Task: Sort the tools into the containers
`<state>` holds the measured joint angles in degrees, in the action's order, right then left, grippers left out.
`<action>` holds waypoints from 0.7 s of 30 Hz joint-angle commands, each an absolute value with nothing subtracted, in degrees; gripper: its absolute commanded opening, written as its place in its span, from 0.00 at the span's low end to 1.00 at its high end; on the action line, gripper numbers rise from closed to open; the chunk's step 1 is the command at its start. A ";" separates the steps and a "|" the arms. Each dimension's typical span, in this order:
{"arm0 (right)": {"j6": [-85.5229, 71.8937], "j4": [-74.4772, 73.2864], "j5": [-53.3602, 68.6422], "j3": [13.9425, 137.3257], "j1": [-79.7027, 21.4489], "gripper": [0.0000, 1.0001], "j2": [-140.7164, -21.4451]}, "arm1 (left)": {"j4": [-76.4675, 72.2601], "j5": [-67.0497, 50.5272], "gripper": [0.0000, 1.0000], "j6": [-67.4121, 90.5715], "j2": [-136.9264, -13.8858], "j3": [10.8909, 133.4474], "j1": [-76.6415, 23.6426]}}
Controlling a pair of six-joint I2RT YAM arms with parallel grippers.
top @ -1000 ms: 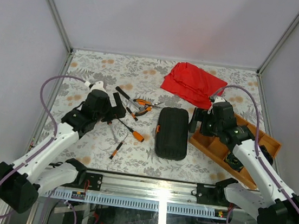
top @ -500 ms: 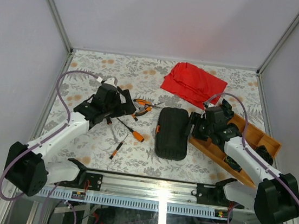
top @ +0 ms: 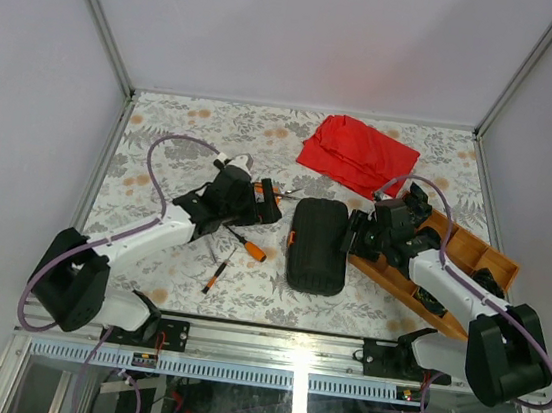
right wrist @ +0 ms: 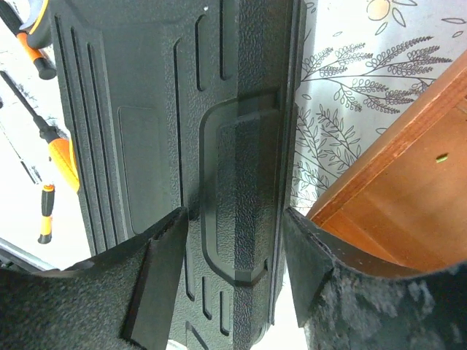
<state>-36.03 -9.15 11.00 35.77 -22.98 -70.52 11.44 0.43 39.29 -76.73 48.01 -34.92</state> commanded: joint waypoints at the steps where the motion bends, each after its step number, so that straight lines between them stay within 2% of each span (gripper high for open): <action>1: -35.83 -7.05 9.33 34.94 -22.71 0.60 -71.29 | 6.79 1.72 0.97 40.72 -79.66 48.31 -37.53; 21: -34.48 -7.70 8.62 33.67 -22.68 0.55 -73.49 | 6.51 4.81 0.76 43.58 -88.46 50.12 -43.22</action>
<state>-36.03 -6.48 11.66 34.96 -22.98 -71.90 9.45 3.22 42.83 -87.31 48.03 -42.30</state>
